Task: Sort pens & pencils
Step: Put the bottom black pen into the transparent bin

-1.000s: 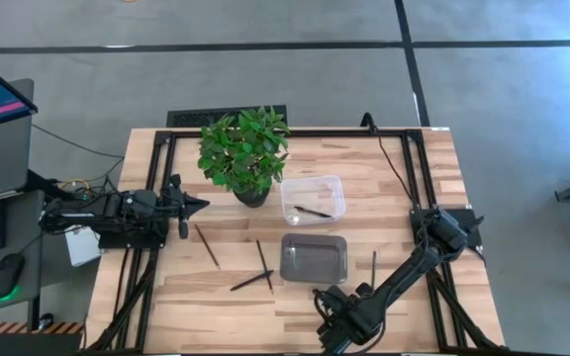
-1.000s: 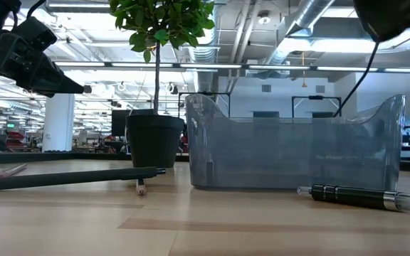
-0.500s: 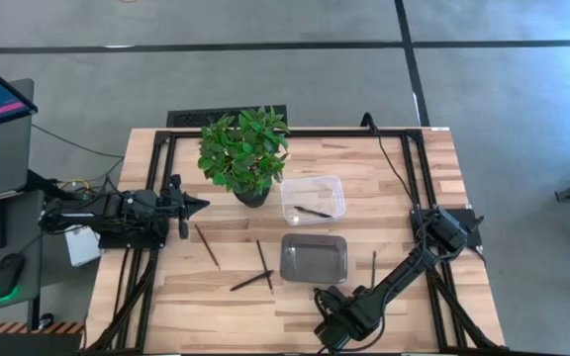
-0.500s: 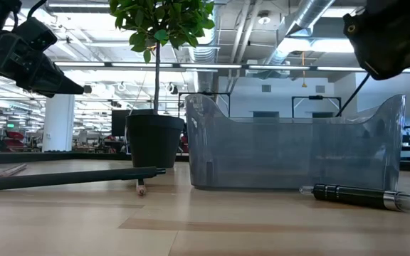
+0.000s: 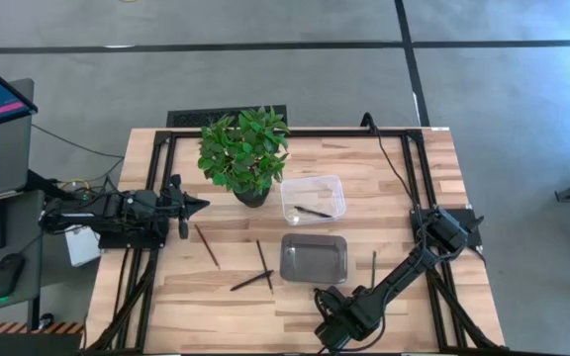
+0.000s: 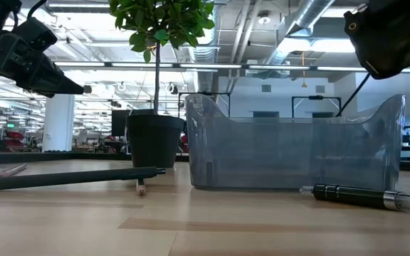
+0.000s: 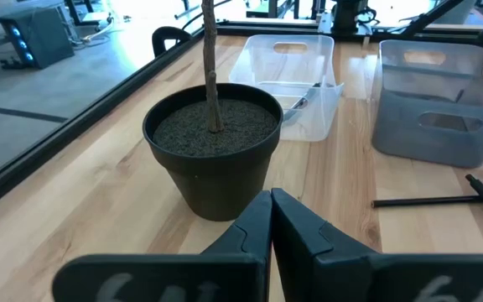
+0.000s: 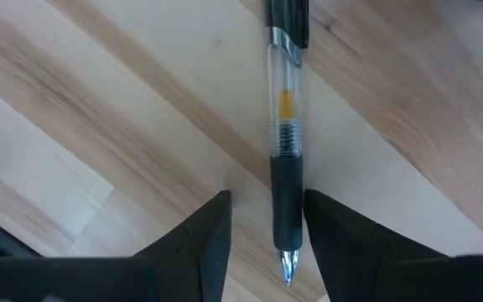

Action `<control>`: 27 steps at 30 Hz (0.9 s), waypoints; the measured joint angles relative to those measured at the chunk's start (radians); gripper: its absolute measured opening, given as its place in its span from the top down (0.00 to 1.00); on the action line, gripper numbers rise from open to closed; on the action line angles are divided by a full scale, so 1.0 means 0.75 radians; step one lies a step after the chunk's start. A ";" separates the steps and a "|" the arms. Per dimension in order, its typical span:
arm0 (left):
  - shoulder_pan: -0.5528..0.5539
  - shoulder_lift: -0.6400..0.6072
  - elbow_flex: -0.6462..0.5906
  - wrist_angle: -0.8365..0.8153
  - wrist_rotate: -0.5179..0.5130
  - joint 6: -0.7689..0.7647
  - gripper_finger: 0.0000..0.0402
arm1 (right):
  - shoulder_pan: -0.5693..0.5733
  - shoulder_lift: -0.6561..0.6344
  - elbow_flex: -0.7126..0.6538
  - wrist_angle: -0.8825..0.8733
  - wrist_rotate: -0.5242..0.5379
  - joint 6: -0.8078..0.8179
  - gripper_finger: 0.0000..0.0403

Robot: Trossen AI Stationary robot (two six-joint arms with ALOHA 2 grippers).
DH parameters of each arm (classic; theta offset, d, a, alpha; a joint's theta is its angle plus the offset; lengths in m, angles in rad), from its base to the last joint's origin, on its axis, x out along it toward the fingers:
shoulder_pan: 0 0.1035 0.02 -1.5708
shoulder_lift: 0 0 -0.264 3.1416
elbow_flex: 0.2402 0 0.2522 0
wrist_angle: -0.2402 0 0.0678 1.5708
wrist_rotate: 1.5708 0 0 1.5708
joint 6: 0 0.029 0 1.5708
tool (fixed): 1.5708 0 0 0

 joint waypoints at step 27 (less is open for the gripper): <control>0.000 0.000 0.000 0.000 0.000 0.000 1.00 | 0.000 0.002 0.002 -0.043 -0.003 0.008 0.89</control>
